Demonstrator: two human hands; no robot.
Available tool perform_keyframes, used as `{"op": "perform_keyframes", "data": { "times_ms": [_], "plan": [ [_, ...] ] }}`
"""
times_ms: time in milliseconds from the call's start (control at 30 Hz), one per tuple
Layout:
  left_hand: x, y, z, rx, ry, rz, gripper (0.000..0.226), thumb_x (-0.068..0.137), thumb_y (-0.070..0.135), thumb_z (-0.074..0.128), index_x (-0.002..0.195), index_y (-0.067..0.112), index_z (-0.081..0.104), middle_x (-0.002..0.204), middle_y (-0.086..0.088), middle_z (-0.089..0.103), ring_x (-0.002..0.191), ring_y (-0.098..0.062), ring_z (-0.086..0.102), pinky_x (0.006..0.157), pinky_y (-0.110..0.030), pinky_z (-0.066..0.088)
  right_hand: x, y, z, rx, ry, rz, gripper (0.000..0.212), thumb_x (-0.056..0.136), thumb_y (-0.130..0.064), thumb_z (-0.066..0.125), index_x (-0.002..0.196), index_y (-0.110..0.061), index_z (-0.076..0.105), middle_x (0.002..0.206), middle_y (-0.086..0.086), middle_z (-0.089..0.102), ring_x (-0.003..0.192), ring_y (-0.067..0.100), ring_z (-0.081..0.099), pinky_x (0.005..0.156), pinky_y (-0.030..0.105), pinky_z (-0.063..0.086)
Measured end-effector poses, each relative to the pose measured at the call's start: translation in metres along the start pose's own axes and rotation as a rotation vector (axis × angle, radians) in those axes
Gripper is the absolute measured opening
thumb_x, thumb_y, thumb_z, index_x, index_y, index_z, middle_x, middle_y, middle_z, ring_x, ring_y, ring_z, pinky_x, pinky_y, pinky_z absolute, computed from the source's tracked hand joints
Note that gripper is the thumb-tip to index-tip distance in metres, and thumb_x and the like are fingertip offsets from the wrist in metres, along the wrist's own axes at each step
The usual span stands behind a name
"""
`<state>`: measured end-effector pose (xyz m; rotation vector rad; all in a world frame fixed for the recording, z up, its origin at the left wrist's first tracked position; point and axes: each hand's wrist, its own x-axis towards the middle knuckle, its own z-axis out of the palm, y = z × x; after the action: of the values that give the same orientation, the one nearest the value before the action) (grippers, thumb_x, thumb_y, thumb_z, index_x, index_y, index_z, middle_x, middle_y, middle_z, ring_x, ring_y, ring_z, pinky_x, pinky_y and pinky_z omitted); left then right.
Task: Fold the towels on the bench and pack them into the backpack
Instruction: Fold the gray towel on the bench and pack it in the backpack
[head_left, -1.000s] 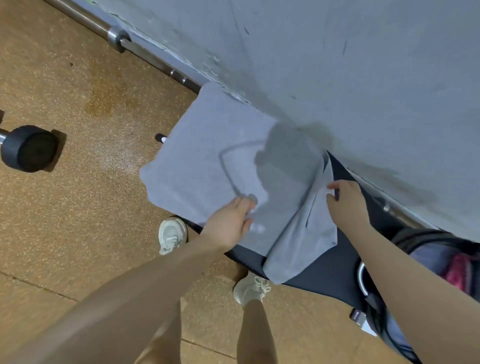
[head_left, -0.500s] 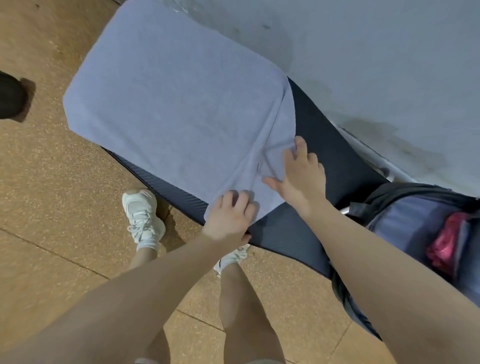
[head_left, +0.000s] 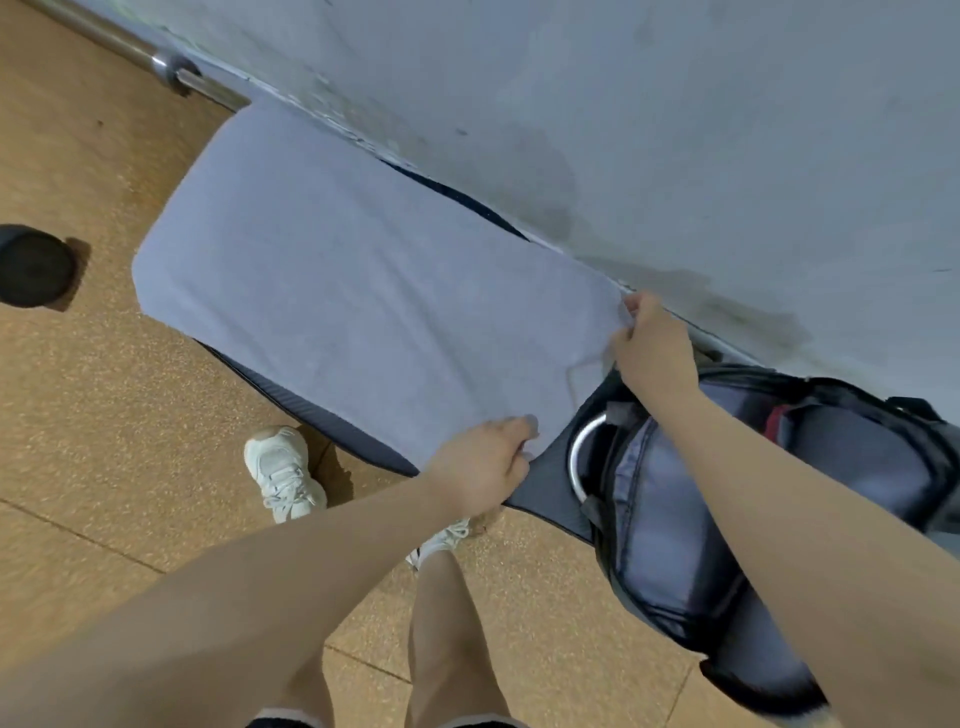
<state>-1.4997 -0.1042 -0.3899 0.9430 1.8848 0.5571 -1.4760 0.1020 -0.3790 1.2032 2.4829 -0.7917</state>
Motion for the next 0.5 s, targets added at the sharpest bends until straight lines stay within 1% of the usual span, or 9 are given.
{"op": "perform_keyframes", "data": {
  "times_ms": [67, 133, 167, 233, 267, 333, 367, 433, 500],
  "plan": [
    [0.005, 0.017, 0.005, -0.028, -0.091, 0.068, 0.027, 0.094, 0.015, 0.038, 0.119, 0.007, 0.047, 0.111, -0.014, 0.057, 0.103, -0.030, 0.053, 0.085, -0.040, 0.044, -0.001, 0.013, -0.011, -0.128, -0.016, 0.048, 0.022, 0.090, -0.005, 0.039, 0.108, 0.002, 0.049, 0.103, 0.026, 0.061, 0.087, 0.037, 0.057, 0.063, 0.032, 0.033],
    [0.010, 0.021, 0.011, -0.030, -0.223, 0.124, 0.026, 0.090, 0.021, 0.037, 0.107, 0.008, 0.052, 0.106, -0.011, 0.057, 0.103, -0.027, 0.051, 0.086, -0.041, 0.044, -0.001, 0.024, -0.014, -0.275, -0.025, 0.124, 0.023, 0.093, -0.005, 0.036, 0.109, 0.002, 0.051, 0.107, 0.025, 0.061, 0.094, 0.036, 0.059, 0.064, 0.036, 0.041],
    [0.011, 0.020, 0.012, 0.008, -0.316, 0.135, 0.033, 0.086, 0.029, 0.035, 0.102, 0.009, 0.055, 0.106, -0.008, 0.059, 0.105, -0.024, 0.051, 0.088, -0.039, 0.044, -0.001, 0.026, -0.014, -0.333, -0.019, 0.154, 0.025, 0.094, -0.006, 0.036, 0.113, 0.002, 0.050, 0.112, 0.024, 0.059, 0.102, 0.037, 0.057, 0.072, 0.039, 0.045],
    [0.009, 0.014, 0.011, 0.068, -0.462, 0.083, 0.045, 0.088, 0.045, 0.033, 0.106, 0.015, 0.061, 0.112, -0.001, 0.063, 0.111, -0.015, 0.051, 0.097, -0.033, 0.039, -0.004, 0.025, -0.013, -0.395, -0.005, 0.168, 0.030, 0.094, -0.009, 0.037, 0.121, 0.000, 0.045, 0.124, 0.022, 0.052, 0.116, 0.038, 0.048, 0.089, 0.044, 0.043],
    [0.007, 0.007, 0.010, 0.044, -0.489, 0.027, 0.044, 0.090, 0.048, 0.037, 0.108, 0.017, 0.062, 0.113, 0.003, 0.063, 0.111, -0.009, 0.049, 0.098, -0.030, 0.036, -0.006, 0.021, -0.010, -0.391, -0.013, 0.147, 0.032, 0.094, -0.010, 0.037, 0.124, -0.001, 0.044, 0.127, 0.021, 0.048, 0.118, 0.038, 0.044, 0.092, 0.045, 0.041],
    [0.004, -0.005, -0.002, -0.025, -0.443, -0.047, 0.033, 0.095, 0.038, 0.042, 0.094, 0.013, 0.063, 0.095, 0.001, 0.058, 0.093, -0.005, 0.043, 0.085, -0.027, 0.034, -0.008, 0.005, -0.002, -0.348, -0.079, 0.054, 0.034, 0.095, -0.012, 0.037, 0.127, -0.006, 0.043, 0.131, 0.018, 0.045, 0.117, 0.036, 0.044, 0.091, 0.043, 0.041],
    [0.003, -0.013, -0.011, -0.031, -0.400, -0.068, 0.032, 0.096, 0.031, 0.042, 0.091, 0.007, 0.062, 0.089, -0.002, 0.053, 0.087, -0.009, 0.041, 0.076, -0.027, 0.032, -0.009, -0.005, 0.004, -0.319, -0.125, -0.002, 0.033, 0.096, -0.015, 0.037, 0.128, -0.009, 0.044, 0.132, 0.016, 0.044, 0.114, 0.034, 0.047, 0.090, 0.041, 0.042],
    [0.001, -0.032, -0.033, 0.007, -0.341, -0.146, 0.027, 0.097, 0.022, 0.040, 0.090, 0.005, 0.059, 0.089, -0.011, 0.053, 0.082, -0.014, 0.041, 0.067, -0.024, 0.025, -0.009, -0.030, 0.015, -0.227, -0.212, -0.075, 0.031, 0.097, -0.019, 0.038, 0.126, -0.011, 0.047, 0.133, 0.011, 0.044, 0.109, 0.030, 0.052, 0.089, 0.035, 0.043],
    [-0.003, -0.058, -0.059, 0.052, -0.253, -0.231, 0.023, 0.097, 0.017, 0.037, 0.090, 0.007, 0.057, 0.096, -0.018, 0.057, 0.082, -0.016, 0.040, 0.067, -0.024, 0.025, -0.006, -0.061, 0.027, -0.094, -0.268, -0.110, 0.029, 0.097, -0.017, 0.039, 0.122, -0.009, 0.050, 0.132, 0.010, 0.044, 0.112, 0.029, 0.051, 0.091, 0.031, 0.040]
  ]
}}
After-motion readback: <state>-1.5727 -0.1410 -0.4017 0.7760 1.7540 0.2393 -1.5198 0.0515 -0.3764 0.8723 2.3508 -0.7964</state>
